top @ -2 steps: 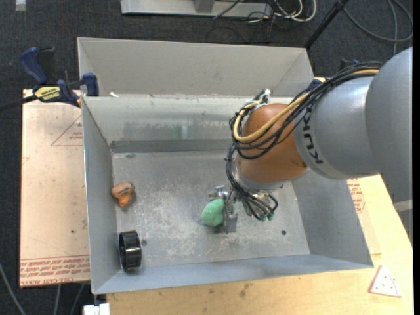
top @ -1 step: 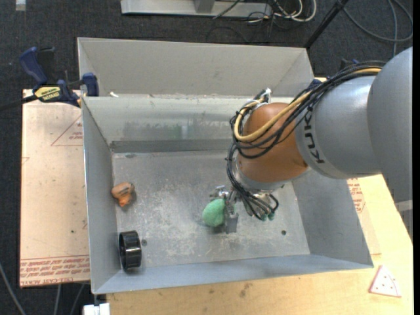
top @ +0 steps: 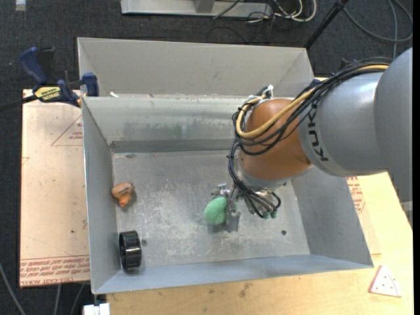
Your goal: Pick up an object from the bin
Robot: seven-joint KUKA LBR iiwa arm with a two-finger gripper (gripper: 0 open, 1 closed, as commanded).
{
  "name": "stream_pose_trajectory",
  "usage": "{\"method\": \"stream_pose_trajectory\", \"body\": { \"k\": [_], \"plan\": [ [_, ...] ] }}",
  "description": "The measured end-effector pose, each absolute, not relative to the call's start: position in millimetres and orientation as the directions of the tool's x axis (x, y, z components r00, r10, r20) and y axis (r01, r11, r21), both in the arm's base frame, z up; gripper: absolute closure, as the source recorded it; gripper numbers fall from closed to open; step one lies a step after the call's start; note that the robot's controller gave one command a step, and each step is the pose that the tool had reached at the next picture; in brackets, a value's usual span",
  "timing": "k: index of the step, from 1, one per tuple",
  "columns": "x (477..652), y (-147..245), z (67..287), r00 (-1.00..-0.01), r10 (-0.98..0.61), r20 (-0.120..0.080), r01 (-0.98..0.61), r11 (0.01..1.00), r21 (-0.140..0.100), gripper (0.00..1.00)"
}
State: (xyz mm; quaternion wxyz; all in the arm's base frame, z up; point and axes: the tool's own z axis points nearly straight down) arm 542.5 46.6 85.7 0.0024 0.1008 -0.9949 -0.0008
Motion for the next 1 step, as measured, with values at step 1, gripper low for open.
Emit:
{"method": "stream_pose_trajectory", "body": {
  "k": [1],
  "plan": [
    [543.8,46.9,99.7,-0.98,-0.2,-0.002,-0.2,0.98,0.001,1.0]
  ]
}}
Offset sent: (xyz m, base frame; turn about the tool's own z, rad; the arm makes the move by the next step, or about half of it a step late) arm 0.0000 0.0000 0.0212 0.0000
